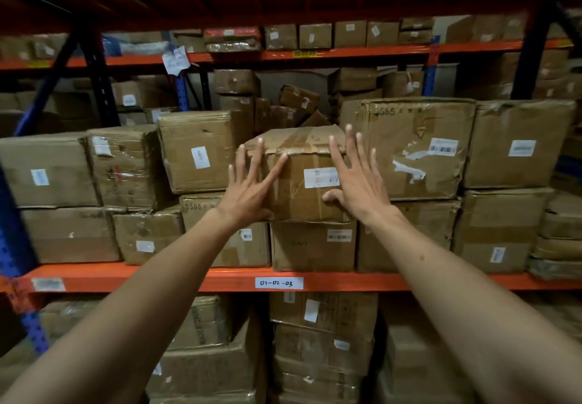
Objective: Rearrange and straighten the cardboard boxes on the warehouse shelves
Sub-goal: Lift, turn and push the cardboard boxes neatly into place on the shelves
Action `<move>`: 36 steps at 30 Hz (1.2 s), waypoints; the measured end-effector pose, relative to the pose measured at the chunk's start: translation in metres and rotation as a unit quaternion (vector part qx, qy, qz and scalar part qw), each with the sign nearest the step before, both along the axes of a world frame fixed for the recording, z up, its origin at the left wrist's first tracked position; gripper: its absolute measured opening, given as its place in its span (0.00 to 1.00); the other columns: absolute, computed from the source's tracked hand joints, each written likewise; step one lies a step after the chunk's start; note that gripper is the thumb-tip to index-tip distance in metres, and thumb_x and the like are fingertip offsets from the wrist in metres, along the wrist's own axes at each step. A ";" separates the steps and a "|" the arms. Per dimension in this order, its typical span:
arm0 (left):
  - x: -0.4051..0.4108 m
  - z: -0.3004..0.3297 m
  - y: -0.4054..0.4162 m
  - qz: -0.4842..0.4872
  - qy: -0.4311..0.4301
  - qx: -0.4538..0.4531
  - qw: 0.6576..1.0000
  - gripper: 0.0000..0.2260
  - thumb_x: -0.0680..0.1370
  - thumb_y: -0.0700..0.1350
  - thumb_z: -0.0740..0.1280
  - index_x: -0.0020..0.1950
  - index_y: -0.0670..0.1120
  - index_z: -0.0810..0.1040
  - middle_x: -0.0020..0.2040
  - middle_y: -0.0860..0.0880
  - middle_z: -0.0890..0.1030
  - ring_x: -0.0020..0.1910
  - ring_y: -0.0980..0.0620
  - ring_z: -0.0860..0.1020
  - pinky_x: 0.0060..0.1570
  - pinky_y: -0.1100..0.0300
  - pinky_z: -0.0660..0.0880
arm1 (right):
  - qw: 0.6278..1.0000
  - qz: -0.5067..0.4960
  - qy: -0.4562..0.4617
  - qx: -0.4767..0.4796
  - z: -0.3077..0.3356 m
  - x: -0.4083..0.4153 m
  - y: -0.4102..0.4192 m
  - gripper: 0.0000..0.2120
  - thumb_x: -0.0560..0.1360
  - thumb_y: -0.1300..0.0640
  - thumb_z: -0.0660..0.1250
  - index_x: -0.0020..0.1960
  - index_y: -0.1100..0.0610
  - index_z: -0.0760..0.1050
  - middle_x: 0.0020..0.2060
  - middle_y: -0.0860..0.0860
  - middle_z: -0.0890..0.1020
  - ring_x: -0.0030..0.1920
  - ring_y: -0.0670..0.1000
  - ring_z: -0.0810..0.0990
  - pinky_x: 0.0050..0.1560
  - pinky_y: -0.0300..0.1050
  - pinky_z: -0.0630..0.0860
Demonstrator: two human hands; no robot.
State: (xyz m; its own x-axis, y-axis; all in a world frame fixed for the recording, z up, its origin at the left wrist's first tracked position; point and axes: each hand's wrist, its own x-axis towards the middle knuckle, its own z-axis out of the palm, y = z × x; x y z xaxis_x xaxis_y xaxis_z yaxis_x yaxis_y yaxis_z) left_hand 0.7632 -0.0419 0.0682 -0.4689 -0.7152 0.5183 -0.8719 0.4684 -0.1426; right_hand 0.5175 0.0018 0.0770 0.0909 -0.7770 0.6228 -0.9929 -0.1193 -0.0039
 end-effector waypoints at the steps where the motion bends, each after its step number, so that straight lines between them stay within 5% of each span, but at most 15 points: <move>1: -0.005 0.000 -0.003 0.011 -0.010 -0.004 1.000 0.62 0.70 0.56 0.80 0.81 0.60 0.30 0.79 0.41 0.24 0.77 0.29 0.28 0.74 0.27 0.44 | 1.000 -0.008 0.011 -0.006 -0.004 -0.004 -0.002 0.58 0.76 0.42 0.74 0.84 0.53 0.32 0.79 0.57 0.25 0.81 0.60 0.29 0.81 0.60 0.36; 12: -0.036 0.005 -0.054 0.029 -0.015 -0.002 0.999 0.60 0.72 0.57 0.78 0.80 0.59 0.28 0.81 0.39 0.31 0.78 0.29 0.31 0.75 0.29 0.46 | 0.999 -0.038 0.025 -0.009 -0.020 -0.029 -0.049 0.49 0.83 0.43 0.65 0.79 0.53 0.27 0.78 0.55 0.26 0.79 0.57 0.28 0.78 0.55 0.33; 26: -0.045 0.009 -0.126 0.007 -0.024 -0.002 1.000 0.60 0.71 0.56 0.79 0.82 0.58 0.32 0.82 0.38 0.35 0.79 0.28 0.34 0.76 0.29 0.48 | 0.994 -0.097 0.017 0.036 -0.008 -0.032 -0.111 0.45 0.83 0.42 0.63 0.85 0.51 0.34 0.84 0.52 0.34 0.83 0.56 0.33 0.75 0.78 0.45; 36: -0.038 0.005 -0.145 -0.014 -0.040 -0.006 0.999 0.59 0.72 0.58 0.78 0.82 0.58 0.31 0.82 0.38 0.32 0.78 0.28 0.32 0.76 0.30 0.46 | 0.990 -0.129 0.008 0.053 -0.005 -0.024 -0.117 0.46 0.83 0.43 0.64 0.85 0.50 0.33 0.84 0.52 0.35 0.84 0.56 0.35 0.75 0.81 0.47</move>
State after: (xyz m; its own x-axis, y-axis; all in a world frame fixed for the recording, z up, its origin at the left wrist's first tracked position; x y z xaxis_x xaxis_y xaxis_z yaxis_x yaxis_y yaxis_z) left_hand 0.7250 -0.1874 0.0730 -0.5297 -0.6945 0.4869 -0.8437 0.4906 -0.2179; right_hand 0.4938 -0.1153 0.0716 -0.1092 -0.8371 0.5360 -0.9904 0.1378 0.0135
